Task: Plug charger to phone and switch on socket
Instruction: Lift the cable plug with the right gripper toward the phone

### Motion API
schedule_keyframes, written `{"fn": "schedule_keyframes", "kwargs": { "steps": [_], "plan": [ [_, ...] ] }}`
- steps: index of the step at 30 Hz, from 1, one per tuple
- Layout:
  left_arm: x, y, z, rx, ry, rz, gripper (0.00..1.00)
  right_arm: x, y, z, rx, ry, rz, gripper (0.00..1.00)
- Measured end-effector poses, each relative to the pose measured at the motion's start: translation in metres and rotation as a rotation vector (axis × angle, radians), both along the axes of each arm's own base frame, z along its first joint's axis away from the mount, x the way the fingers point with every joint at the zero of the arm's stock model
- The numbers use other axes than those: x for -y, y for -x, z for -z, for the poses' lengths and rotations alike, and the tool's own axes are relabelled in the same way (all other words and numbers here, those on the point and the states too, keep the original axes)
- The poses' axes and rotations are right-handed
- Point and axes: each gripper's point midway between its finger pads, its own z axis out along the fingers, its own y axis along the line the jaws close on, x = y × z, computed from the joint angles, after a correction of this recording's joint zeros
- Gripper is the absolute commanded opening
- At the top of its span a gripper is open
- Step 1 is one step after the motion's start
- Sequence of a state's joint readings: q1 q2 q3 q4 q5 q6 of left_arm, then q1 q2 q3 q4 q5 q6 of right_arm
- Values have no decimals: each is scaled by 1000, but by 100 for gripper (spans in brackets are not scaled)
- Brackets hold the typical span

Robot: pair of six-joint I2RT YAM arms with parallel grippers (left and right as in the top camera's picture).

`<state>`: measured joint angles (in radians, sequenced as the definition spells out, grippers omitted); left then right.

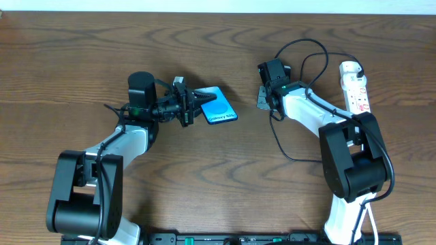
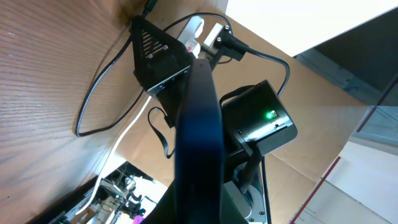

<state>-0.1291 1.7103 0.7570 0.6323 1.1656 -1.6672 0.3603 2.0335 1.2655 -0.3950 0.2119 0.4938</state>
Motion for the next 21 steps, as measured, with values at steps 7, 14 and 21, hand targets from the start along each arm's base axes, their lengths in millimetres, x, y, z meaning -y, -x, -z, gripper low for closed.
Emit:
{"fn": "schedule_keyframes", "kwargs": {
  "steps": [7,14,21],
  "plan": [
    [0,0,0,0,0,0,8,0,0,0,0,0,0,1],
    [0,1,-1,0,3,8,7,-3,9,0,-41,-13,-28,1],
    [1,3,-1,-1,7,17,7,0,46,-9,-159,-30,-63,1]
  ]
}}
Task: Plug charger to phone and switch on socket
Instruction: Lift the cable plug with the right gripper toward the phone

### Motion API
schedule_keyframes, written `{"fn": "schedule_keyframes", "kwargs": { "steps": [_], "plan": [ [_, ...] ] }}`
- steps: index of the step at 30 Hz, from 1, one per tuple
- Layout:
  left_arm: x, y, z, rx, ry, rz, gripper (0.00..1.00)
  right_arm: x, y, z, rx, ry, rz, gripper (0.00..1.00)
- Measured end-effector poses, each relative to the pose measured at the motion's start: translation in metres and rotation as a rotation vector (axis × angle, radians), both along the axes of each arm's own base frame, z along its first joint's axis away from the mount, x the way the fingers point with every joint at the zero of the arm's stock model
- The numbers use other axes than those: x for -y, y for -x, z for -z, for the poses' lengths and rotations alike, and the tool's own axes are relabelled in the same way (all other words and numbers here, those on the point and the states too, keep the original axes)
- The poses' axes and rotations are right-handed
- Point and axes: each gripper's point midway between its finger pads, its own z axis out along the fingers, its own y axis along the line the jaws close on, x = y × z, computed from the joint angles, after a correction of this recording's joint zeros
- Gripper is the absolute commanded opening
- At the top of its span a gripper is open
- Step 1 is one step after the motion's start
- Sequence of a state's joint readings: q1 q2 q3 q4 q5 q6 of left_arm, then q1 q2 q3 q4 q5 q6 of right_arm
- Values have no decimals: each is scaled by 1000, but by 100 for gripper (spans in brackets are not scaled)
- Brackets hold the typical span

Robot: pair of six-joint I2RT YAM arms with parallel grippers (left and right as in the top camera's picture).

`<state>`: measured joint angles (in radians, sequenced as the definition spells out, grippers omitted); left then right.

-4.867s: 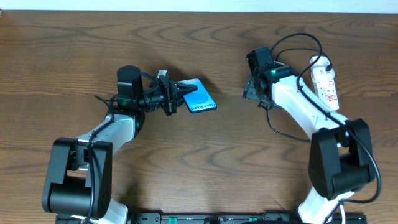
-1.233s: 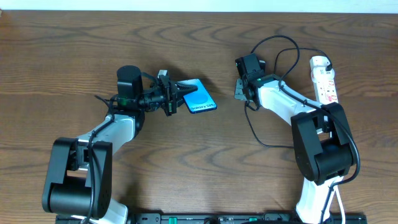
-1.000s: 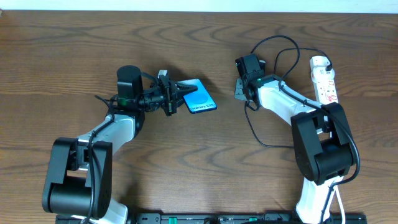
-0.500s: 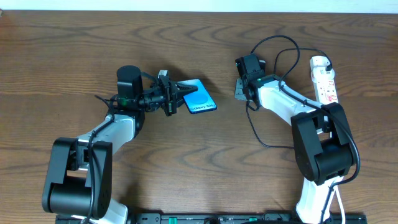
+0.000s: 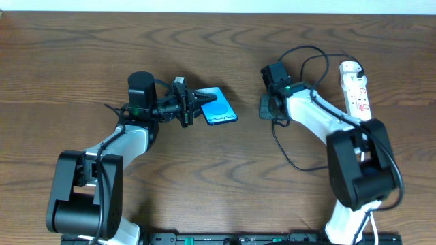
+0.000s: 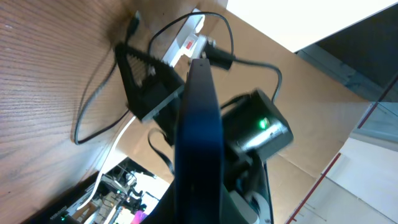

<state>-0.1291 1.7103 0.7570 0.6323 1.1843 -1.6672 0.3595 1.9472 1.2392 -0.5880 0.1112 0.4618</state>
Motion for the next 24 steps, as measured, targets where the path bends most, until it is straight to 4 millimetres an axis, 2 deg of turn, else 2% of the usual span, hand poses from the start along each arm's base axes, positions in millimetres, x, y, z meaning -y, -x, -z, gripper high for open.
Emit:
{"fn": "schedule_keyframes", "kwargs": {
  "steps": [3,7,10,12,18,24],
  "plan": [
    [0,0,0,0,1,2,8,0,8,-27,18,-20,-14,1],
    [1,2,-1,0,4,9,7,-8,16,-90,115,-101,-78,1],
    [1,2,-1,0,6,14,7,-11,34,-132,162,-161,-121,1],
    [1,3,-1,3,7,19,7,-12,47,-150,173,-190,-141,1],
    [2,7,-3,81,-4,55,7,-23,91,-188,171,-304,-267,1],
    [2,7,-4,143,-16,67,8,-37,126,-195,103,-397,-415,1]
  ]
}}
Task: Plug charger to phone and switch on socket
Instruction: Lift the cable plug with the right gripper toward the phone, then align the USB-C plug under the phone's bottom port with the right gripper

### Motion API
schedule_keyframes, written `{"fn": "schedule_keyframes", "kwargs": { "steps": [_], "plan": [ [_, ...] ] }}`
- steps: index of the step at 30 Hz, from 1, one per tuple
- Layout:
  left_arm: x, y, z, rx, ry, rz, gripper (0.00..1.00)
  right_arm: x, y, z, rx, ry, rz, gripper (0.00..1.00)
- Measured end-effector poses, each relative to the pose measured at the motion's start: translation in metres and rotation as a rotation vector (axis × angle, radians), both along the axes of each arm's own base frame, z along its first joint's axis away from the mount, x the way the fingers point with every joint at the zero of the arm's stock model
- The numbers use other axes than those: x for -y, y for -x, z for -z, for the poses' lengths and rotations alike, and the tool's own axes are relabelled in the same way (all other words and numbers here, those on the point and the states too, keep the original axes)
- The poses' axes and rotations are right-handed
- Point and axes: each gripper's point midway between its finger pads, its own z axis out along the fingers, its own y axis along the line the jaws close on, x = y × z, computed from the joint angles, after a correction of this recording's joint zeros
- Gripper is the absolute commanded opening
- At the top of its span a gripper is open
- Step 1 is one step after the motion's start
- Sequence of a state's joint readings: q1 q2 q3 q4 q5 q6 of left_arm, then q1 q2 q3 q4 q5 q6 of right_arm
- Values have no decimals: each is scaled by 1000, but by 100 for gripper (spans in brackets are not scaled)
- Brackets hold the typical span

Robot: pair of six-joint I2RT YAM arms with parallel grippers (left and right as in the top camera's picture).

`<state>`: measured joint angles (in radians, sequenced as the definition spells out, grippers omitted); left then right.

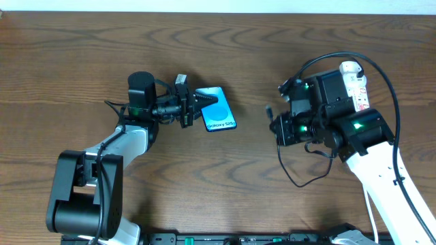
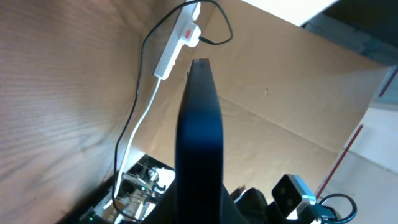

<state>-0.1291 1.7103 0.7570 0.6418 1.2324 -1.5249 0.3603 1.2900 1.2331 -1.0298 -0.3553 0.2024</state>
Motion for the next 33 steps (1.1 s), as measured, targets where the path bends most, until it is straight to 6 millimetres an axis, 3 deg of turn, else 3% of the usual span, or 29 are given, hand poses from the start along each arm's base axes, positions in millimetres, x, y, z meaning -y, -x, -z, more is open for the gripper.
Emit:
{"fn": "schedule_keyframes", "kwargs": {
  "steps": [14,21,33],
  "plan": [
    [0,-14,-49,405,31,-10,7,-49,59,0,-78,-52,-291,1],
    [0,-16,-53,461,22,-18,7,-67,54,-5,-16,-63,-294,1],
    [-8,-36,-53,467,-10,-145,7,-73,33,-4,-30,-84,-146,1]
  ]
}}
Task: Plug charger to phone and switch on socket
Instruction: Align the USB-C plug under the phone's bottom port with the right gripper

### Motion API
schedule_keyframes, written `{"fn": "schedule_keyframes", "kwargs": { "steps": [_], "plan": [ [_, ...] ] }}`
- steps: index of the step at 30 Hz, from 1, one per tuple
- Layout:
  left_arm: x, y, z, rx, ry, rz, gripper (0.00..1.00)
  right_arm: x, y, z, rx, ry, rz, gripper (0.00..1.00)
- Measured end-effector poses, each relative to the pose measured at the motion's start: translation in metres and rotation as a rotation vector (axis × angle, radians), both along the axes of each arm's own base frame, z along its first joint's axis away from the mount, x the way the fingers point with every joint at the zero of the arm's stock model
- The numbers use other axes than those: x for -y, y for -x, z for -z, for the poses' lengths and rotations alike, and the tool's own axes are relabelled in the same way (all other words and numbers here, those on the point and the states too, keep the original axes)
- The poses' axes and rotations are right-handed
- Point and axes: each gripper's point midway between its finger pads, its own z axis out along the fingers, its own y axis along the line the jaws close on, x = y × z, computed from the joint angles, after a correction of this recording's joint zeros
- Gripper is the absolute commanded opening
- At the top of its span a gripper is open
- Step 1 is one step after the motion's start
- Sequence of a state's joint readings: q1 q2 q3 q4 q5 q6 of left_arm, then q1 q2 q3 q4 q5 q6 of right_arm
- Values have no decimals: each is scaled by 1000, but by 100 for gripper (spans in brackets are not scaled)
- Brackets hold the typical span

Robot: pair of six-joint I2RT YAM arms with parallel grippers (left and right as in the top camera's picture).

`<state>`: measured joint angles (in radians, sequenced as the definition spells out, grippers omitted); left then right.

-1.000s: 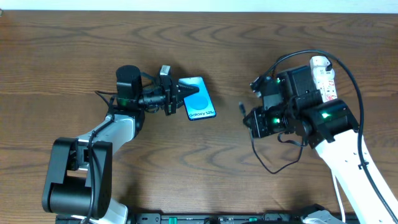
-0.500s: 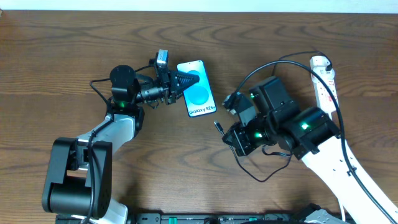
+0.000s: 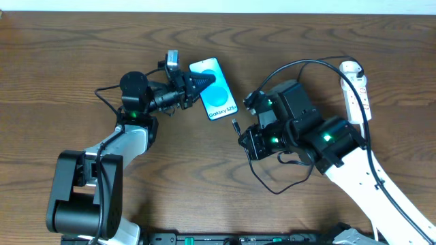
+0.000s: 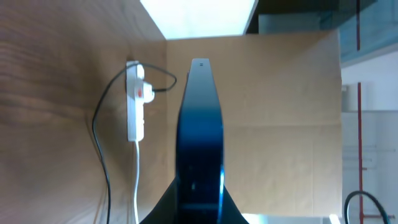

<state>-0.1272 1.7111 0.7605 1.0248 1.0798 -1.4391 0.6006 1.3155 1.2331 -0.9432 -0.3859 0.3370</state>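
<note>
The phone (image 3: pixel 214 97), its blue screen up, is lifted at the far middle of the table with my left gripper (image 3: pixel 199 86) shut on its left end. In the left wrist view the phone (image 4: pixel 199 124) shows edge-on between the fingers. My right gripper (image 3: pixel 241 133) sits just right of the phone's near end, shut on the charger plug (image 3: pixel 235 124). The plug's tip points toward the phone's bottom edge, a short gap away. The black charger cable (image 3: pixel 272 187) loops back to the white power strip (image 3: pixel 355 85) at the far right.
The power strip (image 4: pixel 135 99) and its white lead also show in the left wrist view, in front of a cardboard wall (image 4: pixel 280 124). The black cable arches over my right arm (image 3: pixel 354 156). Bare wooden table (image 3: pixel 204 177) lies in front.
My left gripper has swung the phone farther back and turned it, its bottom end now facing the right arm. My right gripper has moved left with the plug, close to the phone.
My left gripper held the phone up throughout. At first my right gripper was down at the cable's end on the table, and stayed there. Then it was lifted and turned, plug in its fingers. Now plug and phone's bottom end nearly meet.
</note>
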Motion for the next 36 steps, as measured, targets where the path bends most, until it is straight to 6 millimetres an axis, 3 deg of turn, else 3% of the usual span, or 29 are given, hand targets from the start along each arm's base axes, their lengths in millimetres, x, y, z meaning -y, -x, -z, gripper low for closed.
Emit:
{"fn": "schedule_keyframes", "kwargs": {
  "steps": [12,36],
  "plan": [
    [-4,-7,-10,32,20,-46,7,-16,-6,12,-3,12,-11,1],
    [-1,-1,-12,43,22,-8,8,-19,-20,9,55,11,11,1]
  ]
}}
